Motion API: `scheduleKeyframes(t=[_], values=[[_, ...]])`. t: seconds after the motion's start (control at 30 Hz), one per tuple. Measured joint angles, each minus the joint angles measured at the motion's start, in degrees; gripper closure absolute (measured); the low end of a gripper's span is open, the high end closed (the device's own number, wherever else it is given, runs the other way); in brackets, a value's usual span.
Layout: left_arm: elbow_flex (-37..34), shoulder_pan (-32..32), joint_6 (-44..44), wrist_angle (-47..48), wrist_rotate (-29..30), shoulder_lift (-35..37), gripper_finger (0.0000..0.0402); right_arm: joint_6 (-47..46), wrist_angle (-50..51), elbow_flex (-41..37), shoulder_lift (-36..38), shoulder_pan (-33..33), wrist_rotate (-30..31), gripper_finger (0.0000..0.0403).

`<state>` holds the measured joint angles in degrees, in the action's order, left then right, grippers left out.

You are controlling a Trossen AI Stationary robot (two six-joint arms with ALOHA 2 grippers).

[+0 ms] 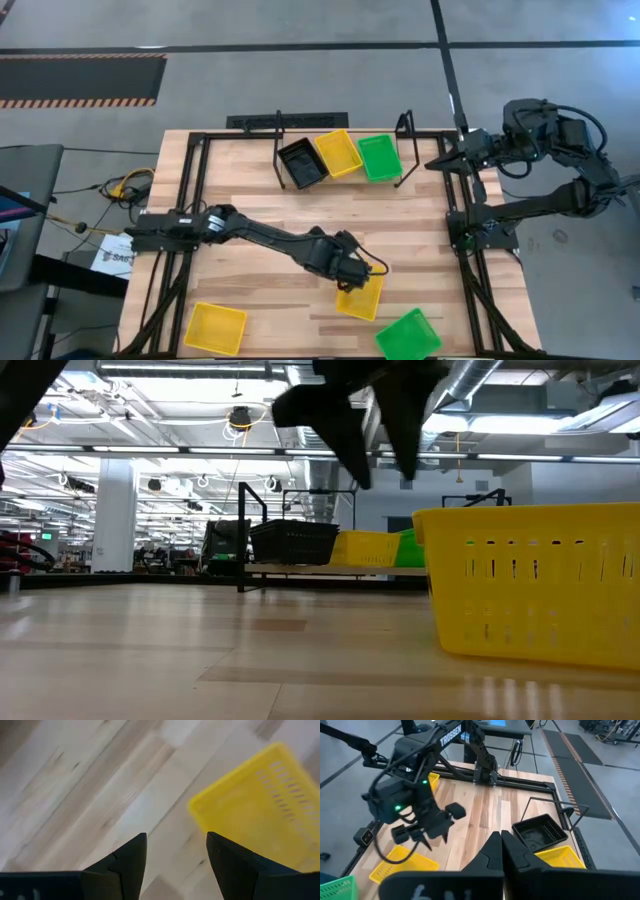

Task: Stack baskets on shelf by color
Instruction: Stack the left yellow bin on top of the yellow bin on the shelf

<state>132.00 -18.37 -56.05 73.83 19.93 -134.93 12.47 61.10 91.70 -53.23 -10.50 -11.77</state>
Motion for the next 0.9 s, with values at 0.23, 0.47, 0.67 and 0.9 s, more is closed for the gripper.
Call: scheduleKeyframes(t=[0.23,0.47,0.67,0.9], values=[[0.61,1.25,-3.24,12.65,-3.01,1.20,0.0207,0.10,0.00,0.00,0.04,0.00,-0.05,0.0401],[1.66,-3.21,-8.84,16.21,-6.54,4.69,0.0207,1.76,-0.08,0.00,0.02,-0.04,-0.07,0.0400],[-2.20,-12.06,-27.44,15.73,0.45,13.47,0.0207,3.15,-0.39,0.00,-0.05,-0.11,-0.06,0.0400],[-12.79,-19.76,-32.18,16.15,0.46,20.85,0.0207,3.67,-3.61,0.02,-1.94,-0.09,-0.06,0.0401]])
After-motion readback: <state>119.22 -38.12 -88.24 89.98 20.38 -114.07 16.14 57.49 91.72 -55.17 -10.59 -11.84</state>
